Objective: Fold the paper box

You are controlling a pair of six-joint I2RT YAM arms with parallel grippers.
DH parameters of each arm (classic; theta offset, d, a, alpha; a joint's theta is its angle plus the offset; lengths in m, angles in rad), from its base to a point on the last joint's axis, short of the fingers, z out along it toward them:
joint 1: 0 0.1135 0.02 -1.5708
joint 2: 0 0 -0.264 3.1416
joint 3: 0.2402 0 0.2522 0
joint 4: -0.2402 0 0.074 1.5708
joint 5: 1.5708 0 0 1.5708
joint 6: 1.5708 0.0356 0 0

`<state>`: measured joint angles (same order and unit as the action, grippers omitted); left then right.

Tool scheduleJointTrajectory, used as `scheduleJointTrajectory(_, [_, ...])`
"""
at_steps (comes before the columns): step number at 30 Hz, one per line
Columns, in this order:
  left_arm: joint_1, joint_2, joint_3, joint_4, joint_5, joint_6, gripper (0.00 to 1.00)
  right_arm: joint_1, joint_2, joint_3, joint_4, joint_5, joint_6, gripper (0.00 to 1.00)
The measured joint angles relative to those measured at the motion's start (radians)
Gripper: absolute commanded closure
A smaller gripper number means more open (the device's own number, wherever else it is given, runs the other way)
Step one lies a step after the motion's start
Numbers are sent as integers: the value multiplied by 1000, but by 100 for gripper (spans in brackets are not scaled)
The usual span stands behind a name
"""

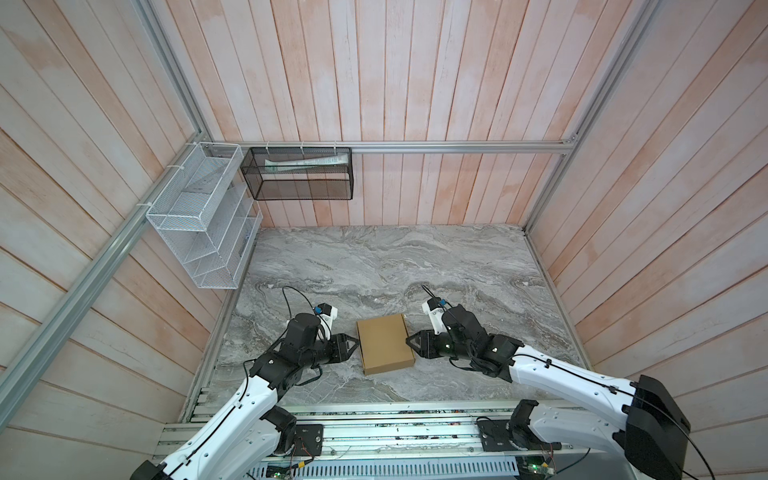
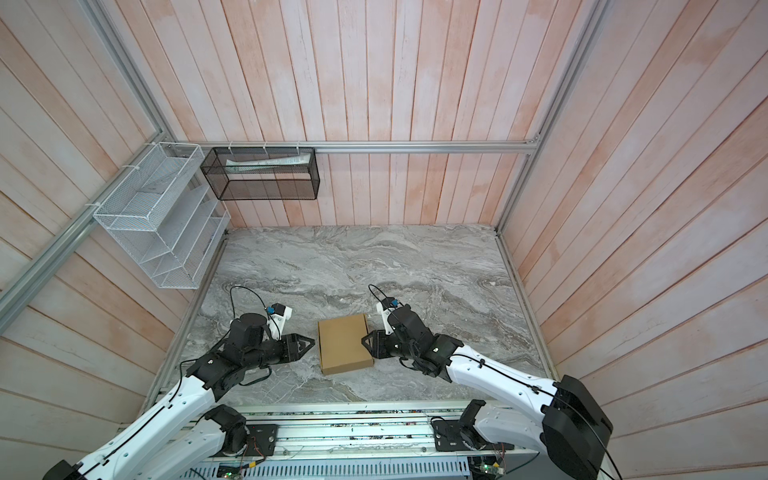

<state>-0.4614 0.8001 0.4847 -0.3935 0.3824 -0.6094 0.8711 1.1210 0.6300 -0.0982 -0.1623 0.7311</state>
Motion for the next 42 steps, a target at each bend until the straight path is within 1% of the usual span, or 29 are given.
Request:
scheduleJointTrajectory(5, [5,-25,38,-39,-66,5,40,-1,-100,-16,11,88,1,56])
scheduleJointTrajectory(7, [11,-30,63,-50,-84,15,33,-6,-139,-23,24,122,1,50])
scheduleJointTrajectory(11, [24,-31,115,-82,-134,47,25,-28,-187,-40,31,178,-3,33])
scheduleJointTrajectory(12, [28,-31,127,-92,-149,56,19,-34,-193,-45,29,193,-5,26])
scheduleJointTrajectory(13, [30,-31,137,-98,-160,68,8,-39,-198,-48,29,206,-7,21])
scheduleJointTrajectory(14, [35,-31,149,-108,-178,77,0,-44,-204,-51,26,220,-13,14])
scheduleJointTrajectory(15, [42,-31,160,-116,-190,86,0,-50,-209,-54,24,233,-21,10])
scheduleJointTrajectory(16, [48,-31,168,-122,-201,94,0,-55,-214,-55,22,244,-25,8])
scheduleJointTrajectory(21, [92,-25,210,-144,-261,142,0,-73,-237,-58,19,303,-71,2])
scheduleJointTrajectory(29, [138,-29,215,-145,-375,209,0,-113,-289,-76,19,410,-151,2])
scheduleJointTrajectory(34, [155,-57,215,-126,-473,244,0,-136,-325,-99,21,485,-202,2])
scheduleJointTrajectory(38, [161,-65,212,-93,-576,251,0,-146,-357,-135,43,560,-245,2])
scheduleJointTrajectory(42, [163,-77,169,-40,-664,257,0,-161,-391,-200,95,632,-297,2])
